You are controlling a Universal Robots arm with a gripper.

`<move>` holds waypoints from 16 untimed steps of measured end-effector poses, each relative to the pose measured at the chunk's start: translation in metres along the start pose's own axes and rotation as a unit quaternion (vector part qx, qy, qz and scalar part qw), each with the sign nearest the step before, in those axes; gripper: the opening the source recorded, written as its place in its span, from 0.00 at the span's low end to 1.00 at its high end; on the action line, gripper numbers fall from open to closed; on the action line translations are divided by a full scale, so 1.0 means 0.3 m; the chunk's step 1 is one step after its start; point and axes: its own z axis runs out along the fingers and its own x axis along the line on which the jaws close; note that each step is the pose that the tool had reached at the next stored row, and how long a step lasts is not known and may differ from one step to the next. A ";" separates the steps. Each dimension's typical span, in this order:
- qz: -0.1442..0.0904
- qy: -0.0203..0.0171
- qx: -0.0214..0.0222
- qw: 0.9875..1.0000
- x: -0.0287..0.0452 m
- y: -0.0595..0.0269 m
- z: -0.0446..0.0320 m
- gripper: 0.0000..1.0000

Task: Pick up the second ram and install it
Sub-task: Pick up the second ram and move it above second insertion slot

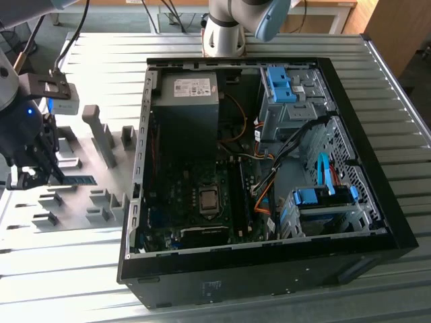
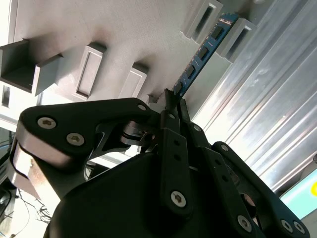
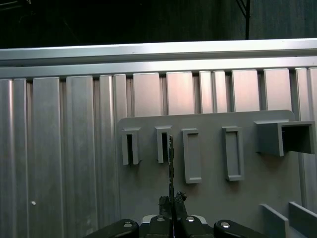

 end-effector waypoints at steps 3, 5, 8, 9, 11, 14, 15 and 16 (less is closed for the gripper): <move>0.001 0.000 0.000 1.000 0.000 0.000 -0.002 0.14; 0.001 0.000 0.000 1.000 0.000 0.000 -0.005 0.14; 0.002 0.000 0.000 1.000 0.000 0.000 -0.009 0.14; 0.002 0.000 0.000 1.000 0.000 0.000 -0.012 0.14; 0.003 0.000 0.000 1.000 0.000 0.000 -0.013 0.14; 0.003 0.000 0.000 1.000 0.000 0.000 -0.013 0.14; 0.004 0.000 0.000 1.000 0.000 0.000 -0.013 0.14; 0.004 0.000 0.000 1.000 0.000 0.000 -0.013 0.14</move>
